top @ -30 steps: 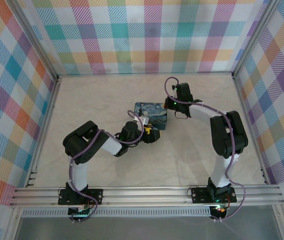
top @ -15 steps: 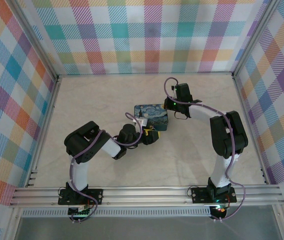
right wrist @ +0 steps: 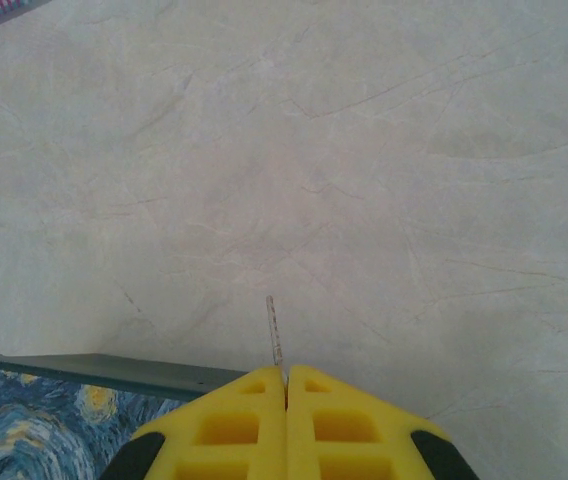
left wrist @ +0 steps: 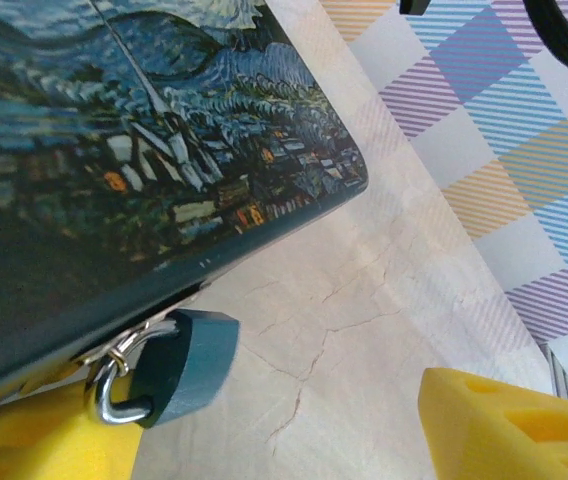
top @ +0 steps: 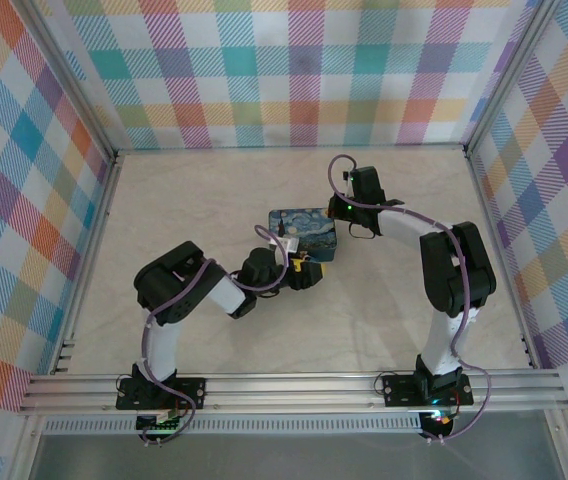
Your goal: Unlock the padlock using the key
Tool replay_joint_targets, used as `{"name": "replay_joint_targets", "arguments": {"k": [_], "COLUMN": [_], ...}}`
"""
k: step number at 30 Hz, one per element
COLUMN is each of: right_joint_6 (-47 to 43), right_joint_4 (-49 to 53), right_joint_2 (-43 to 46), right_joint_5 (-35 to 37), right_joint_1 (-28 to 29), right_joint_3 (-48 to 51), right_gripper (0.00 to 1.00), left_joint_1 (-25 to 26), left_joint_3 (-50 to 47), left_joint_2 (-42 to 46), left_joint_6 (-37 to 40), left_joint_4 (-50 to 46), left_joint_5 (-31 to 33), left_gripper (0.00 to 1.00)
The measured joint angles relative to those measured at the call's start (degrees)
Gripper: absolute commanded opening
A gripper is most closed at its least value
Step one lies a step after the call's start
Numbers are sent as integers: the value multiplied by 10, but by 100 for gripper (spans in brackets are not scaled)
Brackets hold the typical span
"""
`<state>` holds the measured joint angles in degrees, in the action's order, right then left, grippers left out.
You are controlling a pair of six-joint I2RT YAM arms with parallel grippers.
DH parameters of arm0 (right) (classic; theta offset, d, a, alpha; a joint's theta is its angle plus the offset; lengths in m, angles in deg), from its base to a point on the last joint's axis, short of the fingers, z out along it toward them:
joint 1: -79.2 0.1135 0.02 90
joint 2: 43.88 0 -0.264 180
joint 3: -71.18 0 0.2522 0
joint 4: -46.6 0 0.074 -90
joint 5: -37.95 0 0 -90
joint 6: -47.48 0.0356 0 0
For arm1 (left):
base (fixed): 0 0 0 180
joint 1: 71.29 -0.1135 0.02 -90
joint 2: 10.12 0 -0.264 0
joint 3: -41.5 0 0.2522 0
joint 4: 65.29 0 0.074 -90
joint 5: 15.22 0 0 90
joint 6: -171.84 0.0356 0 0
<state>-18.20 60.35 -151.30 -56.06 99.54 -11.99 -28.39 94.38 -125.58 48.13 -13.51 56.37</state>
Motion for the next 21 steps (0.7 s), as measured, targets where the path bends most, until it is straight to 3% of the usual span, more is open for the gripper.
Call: {"name": "replay_joint_targets", "arguments": {"k": [5,21], "right_joint_6": [0,0], "right_joint_4": [0,0], "right_joint_2": [2,10], "right_joint_5": [6,-3], "right_joint_1": [0,9], "right_joint_3": [1,13], "right_gripper": [0,0], "left_joint_1": [1,-10], "left_joint_3": [9,-24], "left_joint_2": [-11,6], "left_joint_6": [-10,-15], "left_joint_4": [13,6], "left_joint_5": [11,50], "left_gripper": [74,52]}}
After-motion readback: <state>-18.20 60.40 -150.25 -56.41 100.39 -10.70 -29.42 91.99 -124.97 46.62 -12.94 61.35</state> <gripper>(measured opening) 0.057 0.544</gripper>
